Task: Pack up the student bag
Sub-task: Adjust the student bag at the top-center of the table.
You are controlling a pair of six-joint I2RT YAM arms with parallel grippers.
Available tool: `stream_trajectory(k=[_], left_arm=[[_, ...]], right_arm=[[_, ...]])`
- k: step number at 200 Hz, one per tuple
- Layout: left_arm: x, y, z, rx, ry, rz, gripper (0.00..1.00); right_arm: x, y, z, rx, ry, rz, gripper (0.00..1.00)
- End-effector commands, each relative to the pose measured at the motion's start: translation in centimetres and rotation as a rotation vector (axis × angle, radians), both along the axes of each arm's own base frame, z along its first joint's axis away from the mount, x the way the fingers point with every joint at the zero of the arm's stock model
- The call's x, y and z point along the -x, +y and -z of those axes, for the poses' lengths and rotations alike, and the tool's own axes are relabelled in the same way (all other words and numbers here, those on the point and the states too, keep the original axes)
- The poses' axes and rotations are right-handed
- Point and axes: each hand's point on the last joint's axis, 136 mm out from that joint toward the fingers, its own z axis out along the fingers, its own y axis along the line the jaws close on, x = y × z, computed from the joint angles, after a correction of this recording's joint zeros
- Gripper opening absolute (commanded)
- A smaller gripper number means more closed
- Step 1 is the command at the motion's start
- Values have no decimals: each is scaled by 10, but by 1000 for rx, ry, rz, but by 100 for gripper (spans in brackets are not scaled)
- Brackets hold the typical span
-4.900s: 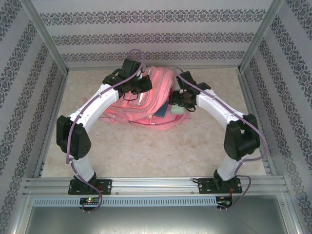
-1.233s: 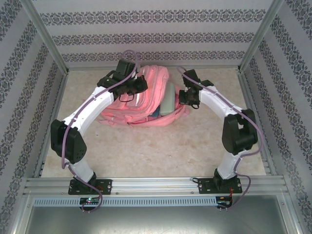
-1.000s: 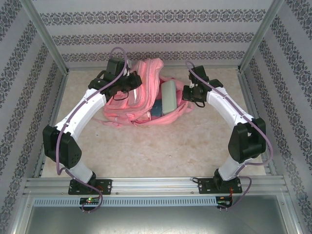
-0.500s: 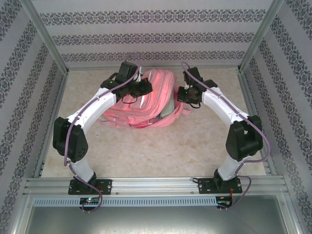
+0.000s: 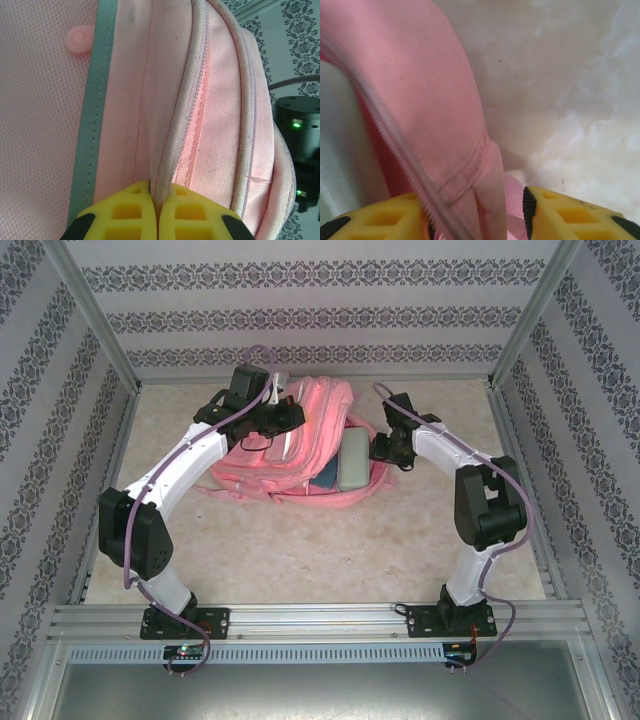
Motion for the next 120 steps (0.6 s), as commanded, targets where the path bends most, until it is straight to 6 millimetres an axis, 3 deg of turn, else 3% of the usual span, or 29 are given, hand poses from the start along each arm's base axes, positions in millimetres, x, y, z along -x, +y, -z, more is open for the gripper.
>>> stream_trajectory(k=[1, 59, 65, 82, 120], left_arm=[[-5, -5, -26, 71, -60, 20, 0], [-2, -11, -26, 78, -51, 65, 0], [-2, -11, -27, 77, -52, 66, 0], [-2, -10, -25, 65, -48, 69, 0], [-3, -12, -19, 61, -33, 72, 0]], right_arm=[[-17, 1, -1, 44, -34, -59, 55], [-49, -9, -10, 144, -94, -71, 64], [-52, -12, -9, 150, -98, -60, 62], [-58, -17, -13, 127, -111, -11, 43], [-65, -36, -47, 184, -225, 70, 46]])
